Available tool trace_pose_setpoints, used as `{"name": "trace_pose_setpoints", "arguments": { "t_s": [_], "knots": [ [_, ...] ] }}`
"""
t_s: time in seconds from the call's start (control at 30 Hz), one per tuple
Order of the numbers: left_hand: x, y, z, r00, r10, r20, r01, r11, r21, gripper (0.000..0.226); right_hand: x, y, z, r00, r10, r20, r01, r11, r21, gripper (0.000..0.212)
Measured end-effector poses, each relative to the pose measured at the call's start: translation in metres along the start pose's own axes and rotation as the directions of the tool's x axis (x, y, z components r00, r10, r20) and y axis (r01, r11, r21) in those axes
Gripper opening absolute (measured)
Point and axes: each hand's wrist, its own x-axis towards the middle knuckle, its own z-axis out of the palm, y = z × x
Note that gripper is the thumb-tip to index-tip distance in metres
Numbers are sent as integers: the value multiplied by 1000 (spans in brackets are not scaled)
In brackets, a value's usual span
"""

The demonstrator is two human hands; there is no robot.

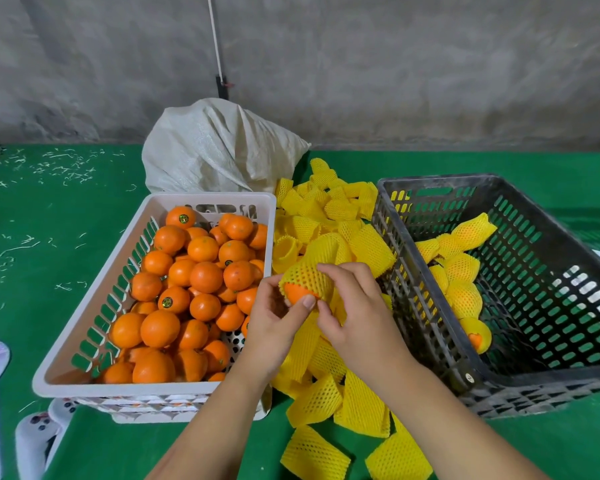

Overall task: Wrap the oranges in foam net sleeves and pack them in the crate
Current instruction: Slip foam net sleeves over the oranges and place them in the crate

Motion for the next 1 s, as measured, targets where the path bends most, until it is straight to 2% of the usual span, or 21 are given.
{"name": "trace_pose_setpoints", "arguments": {
  "t_s": [0.07, 0.2, 0.4, 0.53, 0.6, 0.7, 0.77, 0.83, 0.93, 1.0],
  "knots": [
    [0, 1, -3, 998, -22, 62, 24, 999, -34, 64, -2, 6, 2, 998, 56, 18, -57, 998, 26, 52],
    [4, -2, -3, 985, 9, 175, -17, 999, 43, 69, 4, 10, 4, 1000, -3, 20, 1, 998, 67, 53],
    [3, -2, -1, 993, 50, 106, -47, 998, -33, 62, 8, 12, 5, 977, -83, -199, 94, 995, 46, 22],
    [3, -2, 0, 999, 48, 18, -47, 998, -46, 63, 4, 3, 11, 954, -244, -174, 238, 970, -54, 22],
    [4, -2, -1, 1000, 26, 3, -26, 999, -48, 60, 3, 5, 15, 976, -174, -134, 170, 985, -37, 23],
    [5, -3, -6, 999, -18, 51, 21, 998, -51, 69, 3, 14, 16, 999, 39, -29, -37, 997, 69, 44],
    [6, -4, -8, 991, -32, 133, 35, 999, -18, 82, 4, 18, 17, 999, 45, 17, -46, 996, 80, 49],
    [7, -3, -7, 983, -20, 181, 20, 1000, 2, 80, 5, 19, 17, 999, 26, 24, -28, 996, 83, 50],
    [6, -2, -4, 992, -17, 123, 19, 1000, -10, 71, 7, 18, 16, 998, 39, 58, -44, 996, 80, 54],
    [4, -1, -2, 996, -26, 87, 28, 999, -19, 66, 7, 16, 16, 999, 36, 28, -37, 998, 46, 53]
  ]
}}
